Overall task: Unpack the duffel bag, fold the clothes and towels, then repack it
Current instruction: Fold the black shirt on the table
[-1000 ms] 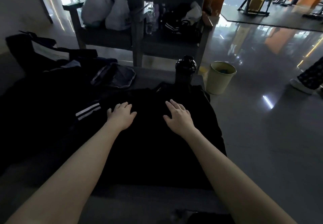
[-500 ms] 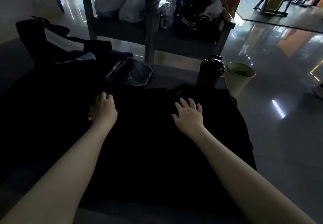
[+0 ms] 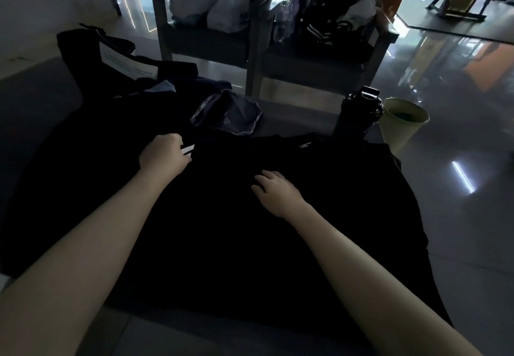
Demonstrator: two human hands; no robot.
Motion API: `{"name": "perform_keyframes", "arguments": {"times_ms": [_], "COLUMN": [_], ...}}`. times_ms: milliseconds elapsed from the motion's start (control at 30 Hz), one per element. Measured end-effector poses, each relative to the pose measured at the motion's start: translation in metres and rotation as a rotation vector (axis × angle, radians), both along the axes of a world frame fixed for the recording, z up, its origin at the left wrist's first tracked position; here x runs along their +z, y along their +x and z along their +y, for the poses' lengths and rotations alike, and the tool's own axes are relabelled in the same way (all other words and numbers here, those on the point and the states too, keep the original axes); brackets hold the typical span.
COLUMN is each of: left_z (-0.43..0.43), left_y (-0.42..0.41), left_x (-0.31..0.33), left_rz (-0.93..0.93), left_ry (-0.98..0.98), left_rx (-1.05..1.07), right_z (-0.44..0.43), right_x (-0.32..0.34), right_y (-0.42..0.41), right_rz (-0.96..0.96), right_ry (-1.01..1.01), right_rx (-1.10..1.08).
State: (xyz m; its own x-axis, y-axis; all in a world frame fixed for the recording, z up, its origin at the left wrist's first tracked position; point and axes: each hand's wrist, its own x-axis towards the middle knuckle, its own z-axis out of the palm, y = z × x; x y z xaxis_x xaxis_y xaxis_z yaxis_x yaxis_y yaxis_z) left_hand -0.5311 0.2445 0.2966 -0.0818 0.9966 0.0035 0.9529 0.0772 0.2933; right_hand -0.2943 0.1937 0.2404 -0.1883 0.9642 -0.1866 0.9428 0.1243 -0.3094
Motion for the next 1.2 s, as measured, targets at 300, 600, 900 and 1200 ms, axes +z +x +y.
{"name": "perform_keyframes", "arguments": {"times_ms": [300,600,900,1200], "left_z": [-0.026,-0.083,-0.093,-0.084], "left_y": [0.042,0.055,0.03,0.02], "left_x": [0.029,-0.013,-0.027,-0.036], "left_rz": [0.155,0.051,0.131,0.025], "left_ry": [0.003,-0.187,-0.117,-0.113], "left_rx": [-0.298,-0.56,-0.518,-0.107], "right_z": [0.009,0.016,0.018,0.013], "right_x": [0.018,0.017,0.02,0.007], "right_y": [-0.014,-0.036,-0.04,-0.04], "right_rz": [0.496,0.586,0.751,0.778], "right_ry": [-0.159,-0.137,-0.037,-0.25], "right_rx": [-0.255,-0.449,-0.465,-0.435]}}
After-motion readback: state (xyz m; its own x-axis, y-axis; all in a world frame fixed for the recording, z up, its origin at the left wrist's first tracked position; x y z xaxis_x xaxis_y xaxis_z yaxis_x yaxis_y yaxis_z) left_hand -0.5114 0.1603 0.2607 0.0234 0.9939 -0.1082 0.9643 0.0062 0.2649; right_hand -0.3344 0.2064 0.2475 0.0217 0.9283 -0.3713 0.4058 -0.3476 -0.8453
